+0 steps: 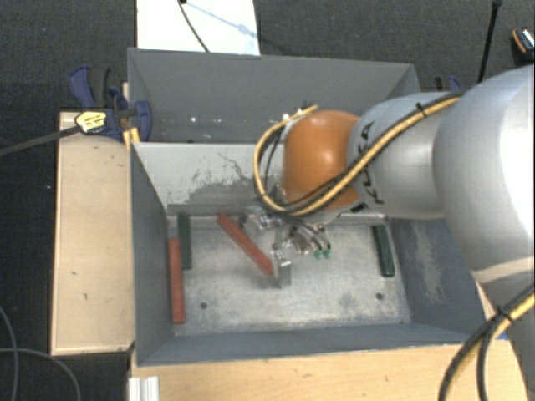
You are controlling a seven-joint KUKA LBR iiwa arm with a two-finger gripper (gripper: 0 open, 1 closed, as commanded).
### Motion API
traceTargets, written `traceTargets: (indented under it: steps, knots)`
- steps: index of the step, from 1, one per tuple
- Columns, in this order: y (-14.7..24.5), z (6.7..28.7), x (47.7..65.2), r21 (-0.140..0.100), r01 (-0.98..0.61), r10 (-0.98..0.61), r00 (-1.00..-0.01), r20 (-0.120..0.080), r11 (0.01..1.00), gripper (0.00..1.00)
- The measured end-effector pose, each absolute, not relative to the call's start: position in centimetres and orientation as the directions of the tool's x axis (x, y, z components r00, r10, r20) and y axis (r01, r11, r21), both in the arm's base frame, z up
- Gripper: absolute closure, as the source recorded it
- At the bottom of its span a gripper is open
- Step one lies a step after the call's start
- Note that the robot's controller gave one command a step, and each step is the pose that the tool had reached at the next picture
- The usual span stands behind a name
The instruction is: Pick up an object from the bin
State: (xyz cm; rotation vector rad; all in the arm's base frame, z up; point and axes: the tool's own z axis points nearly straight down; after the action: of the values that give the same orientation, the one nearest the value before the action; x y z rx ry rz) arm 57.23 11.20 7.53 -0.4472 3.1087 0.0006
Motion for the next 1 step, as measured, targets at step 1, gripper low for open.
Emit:
traceTargets:
  steps: [1]
  knots:
    - [11.19,7.04,53.76,0.001,-0.438,-0.438,-0.899,-0.001,0.899,0.0]
